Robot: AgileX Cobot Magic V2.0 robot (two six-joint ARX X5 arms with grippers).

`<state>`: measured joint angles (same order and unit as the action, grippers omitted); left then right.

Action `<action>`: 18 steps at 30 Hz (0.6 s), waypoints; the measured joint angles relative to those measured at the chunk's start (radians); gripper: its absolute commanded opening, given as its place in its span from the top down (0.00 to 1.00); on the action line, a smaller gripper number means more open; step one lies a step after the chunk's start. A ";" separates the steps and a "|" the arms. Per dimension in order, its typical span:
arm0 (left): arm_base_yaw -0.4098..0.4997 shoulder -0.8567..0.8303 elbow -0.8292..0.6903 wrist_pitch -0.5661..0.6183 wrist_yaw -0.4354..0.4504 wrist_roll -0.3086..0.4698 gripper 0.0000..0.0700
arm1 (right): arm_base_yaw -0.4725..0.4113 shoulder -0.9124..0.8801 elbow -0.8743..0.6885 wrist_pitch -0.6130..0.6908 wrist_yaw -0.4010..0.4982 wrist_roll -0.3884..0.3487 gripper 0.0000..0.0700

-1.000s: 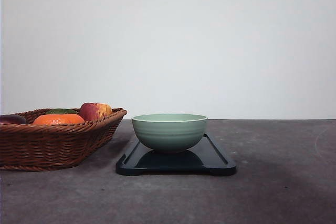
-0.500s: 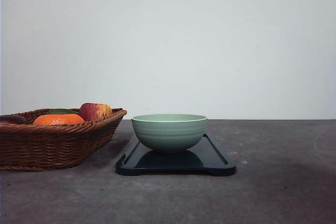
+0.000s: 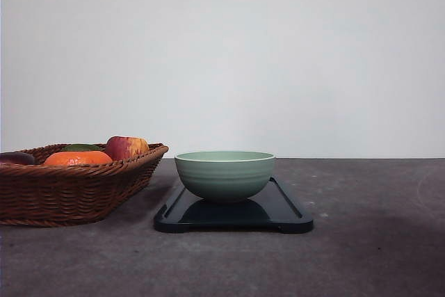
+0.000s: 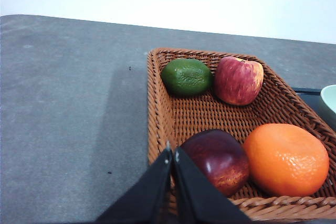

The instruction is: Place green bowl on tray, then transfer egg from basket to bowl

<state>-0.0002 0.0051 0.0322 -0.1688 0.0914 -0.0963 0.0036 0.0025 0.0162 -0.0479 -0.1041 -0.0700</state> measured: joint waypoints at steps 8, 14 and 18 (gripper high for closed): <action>0.000 0.000 0.000 0.000 0.000 0.000 1.00 | 0.000 0.000 0.000 0.000 0.000 0.000 0.98; 0.000 0.000 0.000 0.000 0.000 0.000 1.00 | 0.000 0.000 0.000 0.000 0.000 0.000 0.98; 0.000 0.000 0.000 0.000 0.000 0.000 1.00 | 0.000 0.000 0.000 0.000 0.000 0.000 0.98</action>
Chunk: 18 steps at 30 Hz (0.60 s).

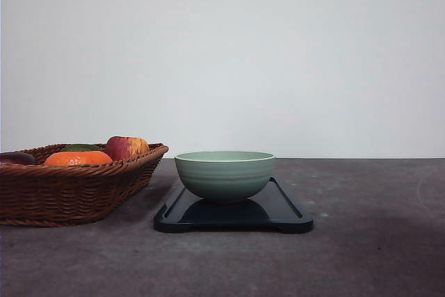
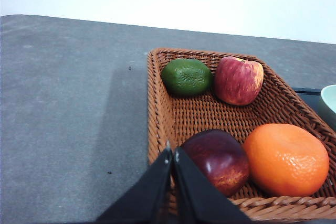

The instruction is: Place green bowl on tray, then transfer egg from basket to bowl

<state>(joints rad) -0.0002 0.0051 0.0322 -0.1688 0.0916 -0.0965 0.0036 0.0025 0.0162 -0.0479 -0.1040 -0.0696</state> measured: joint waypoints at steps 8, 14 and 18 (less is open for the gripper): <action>0.000 0.000 0.000 0.000 0.000 0.000 1.00 | 0.000 0.000 0.000 0.000 0.000 0.000 0.98; 0.000 0.000 0.000 0.000 0.000 0.000 1.00 | 0.000 0.000 0.000 0.000 0.000 0.000 0.98; 0.000 0.000 0.000 0.000 0.000 0.000 1.00 | 0.000 0.000 0.000 0.000 0.000 0.000 0.98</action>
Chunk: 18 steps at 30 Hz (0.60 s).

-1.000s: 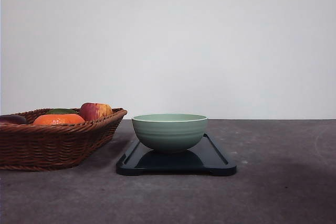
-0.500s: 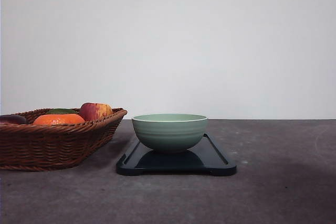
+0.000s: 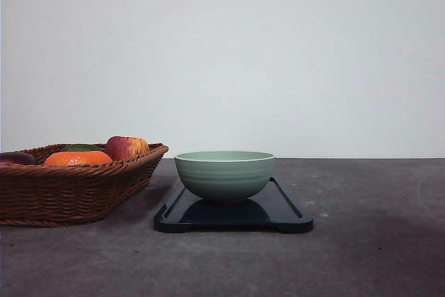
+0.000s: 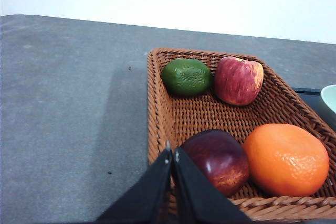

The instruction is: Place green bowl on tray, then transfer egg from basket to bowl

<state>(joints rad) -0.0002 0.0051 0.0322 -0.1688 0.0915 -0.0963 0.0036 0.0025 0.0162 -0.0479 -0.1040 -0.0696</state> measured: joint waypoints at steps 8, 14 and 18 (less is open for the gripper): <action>0.000 0.000 0.000 0.000 0.000 0.000 1.00 | 0.000 0.000 0.000 0.000 0.000 0.000 0.98; 0.000 0.000 0.000 0.000 0.000 0.000 1.00 | 0.000 0.000 0.000 0.000 0.000 0.000 0.98; 0.000 0.000 0.000 0.000 0.000 0.000 1.00 | 0.000 0.000 0.000 0.000 0.000 0.000 0.98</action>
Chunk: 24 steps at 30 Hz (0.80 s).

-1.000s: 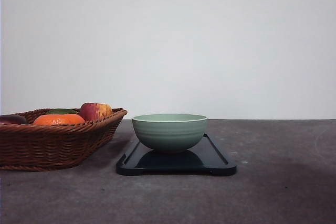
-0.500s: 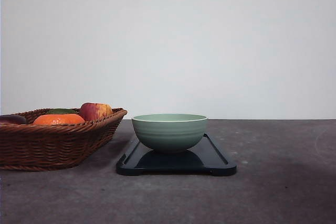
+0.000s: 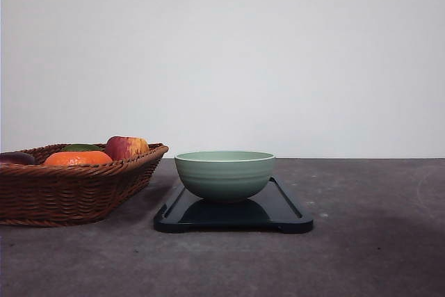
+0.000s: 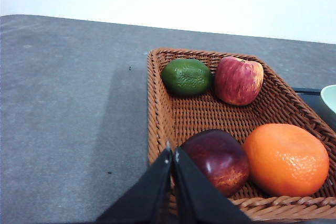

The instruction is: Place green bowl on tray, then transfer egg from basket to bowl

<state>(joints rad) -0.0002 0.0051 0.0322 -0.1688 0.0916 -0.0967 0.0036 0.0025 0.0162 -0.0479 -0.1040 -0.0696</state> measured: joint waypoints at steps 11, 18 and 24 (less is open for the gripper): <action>0.000 0.000 0.000 0.000 0.000 0.000 1.00 | 0.000 0.000 0.000 0.000 0.000 0.000 0.98; 0.000 0.000 0.000 0.000 0.000 0.000 1.00 | 0.000 0.000 0.000 0.000 0.000 0.000 0.98; 0.000 0.000 0.000 0.000 0.000 0.000 1.00 | 0.000 0.000 0.000 0.000 0.000 0.000 0.98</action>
<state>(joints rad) -0.0002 0.0051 0.0322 -0.1688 0.0915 -0.0965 0.0036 0.0025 0.0162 -0.0479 -0.1040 -0.0696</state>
